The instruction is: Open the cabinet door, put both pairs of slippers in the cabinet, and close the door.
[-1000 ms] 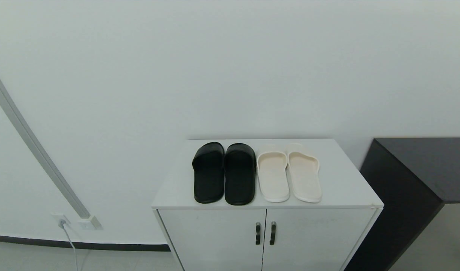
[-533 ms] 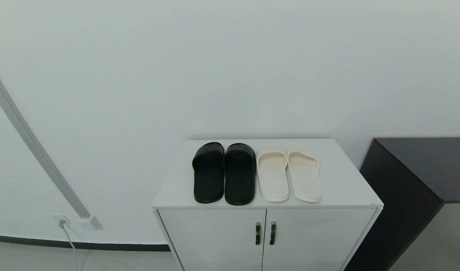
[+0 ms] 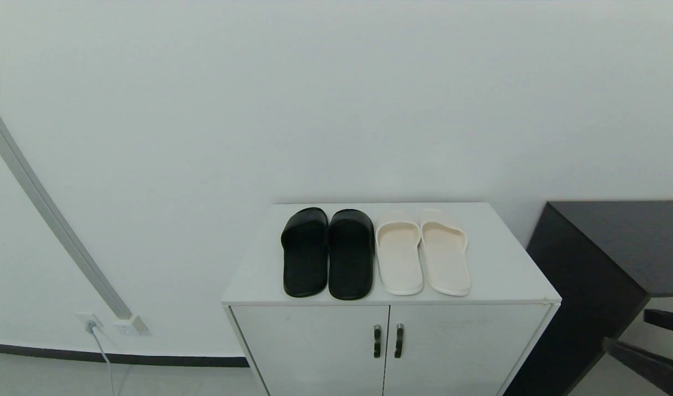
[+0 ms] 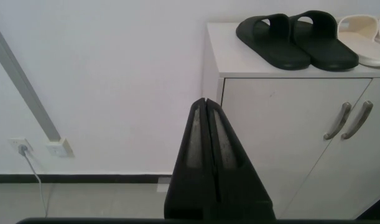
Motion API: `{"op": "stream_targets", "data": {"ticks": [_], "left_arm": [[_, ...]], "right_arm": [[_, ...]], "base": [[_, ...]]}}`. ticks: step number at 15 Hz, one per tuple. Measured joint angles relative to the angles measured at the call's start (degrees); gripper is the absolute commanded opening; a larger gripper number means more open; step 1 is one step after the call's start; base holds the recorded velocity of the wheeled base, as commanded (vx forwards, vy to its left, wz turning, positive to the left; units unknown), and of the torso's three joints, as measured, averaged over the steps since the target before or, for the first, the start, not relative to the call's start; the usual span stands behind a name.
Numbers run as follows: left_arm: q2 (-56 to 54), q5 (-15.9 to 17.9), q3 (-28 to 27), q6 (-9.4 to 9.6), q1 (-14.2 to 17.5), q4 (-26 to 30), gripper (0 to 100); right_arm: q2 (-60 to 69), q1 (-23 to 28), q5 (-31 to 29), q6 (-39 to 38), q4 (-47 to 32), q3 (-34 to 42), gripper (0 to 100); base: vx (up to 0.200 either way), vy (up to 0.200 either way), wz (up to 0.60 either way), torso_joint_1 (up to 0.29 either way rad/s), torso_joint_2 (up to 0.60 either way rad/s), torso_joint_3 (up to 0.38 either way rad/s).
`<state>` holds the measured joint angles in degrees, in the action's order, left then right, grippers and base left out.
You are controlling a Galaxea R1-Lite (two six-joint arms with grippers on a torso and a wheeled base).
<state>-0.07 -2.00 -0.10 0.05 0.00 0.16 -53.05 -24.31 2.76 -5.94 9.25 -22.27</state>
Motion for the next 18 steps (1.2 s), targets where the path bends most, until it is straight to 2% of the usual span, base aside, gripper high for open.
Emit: {"op": "stream_targets", "data": {"ticks": [1,3,5,7,11,14,18], "left_arm": [[0.0,0.0,0.0,-0.05,0.0,0.0,0],[0.0,0.01,0.0,-0.05,0.0,0.0,0],[0.0,0.0,0.0,-0.05,0.0,0.06,0],[0.0,0.01,0.0,-0.05,0.02,-0.02,0],[0.0,0.01,0.0,-0.1,0.0,0.0,0],[0.0,0.0,0.0,-0.12,0.0,0.02,0],[0.0,0.0,0.0,-0.12,0.0,0.02,0]], "right_arm": [[-4.33,-5.16,-3.46,-2.99,0.38,-2.94,100],[-12.93,-12.32,-8.85,-7.28,0.84,-9.47,100],[-22.1,-17.07,-13.73,-10.73,1.5,-16.57,100],[-30.29,-19.46,-19.29,-12.84,3.39,-21.82,100],[-46.06,-21.0,-30.89,-14.18,12.42,-29.65,100],[-56.06,-19.85,-37.73,-13.14,19.37,-35.24,100],[-65.52,-16.21,-39.89,-10.81,22.88,-43.72,100]], "base": [[0.0,0.0,0.0,0.0,0.0,0.0],[0.0,0.0,0.0,0.0,0.0,0.0],[0.0,0.0,0.0,0.0,0.0,0.0],[0.0,0.0,0.0,0.0,0.0,0.0],[0.0,0.0,0.0,0.0,0.0,0.0],[0.0,0.0,0.0,0.0,0.0,0.0],[0.0,0.0,0.0,0.0,0.0,0.0]]}}
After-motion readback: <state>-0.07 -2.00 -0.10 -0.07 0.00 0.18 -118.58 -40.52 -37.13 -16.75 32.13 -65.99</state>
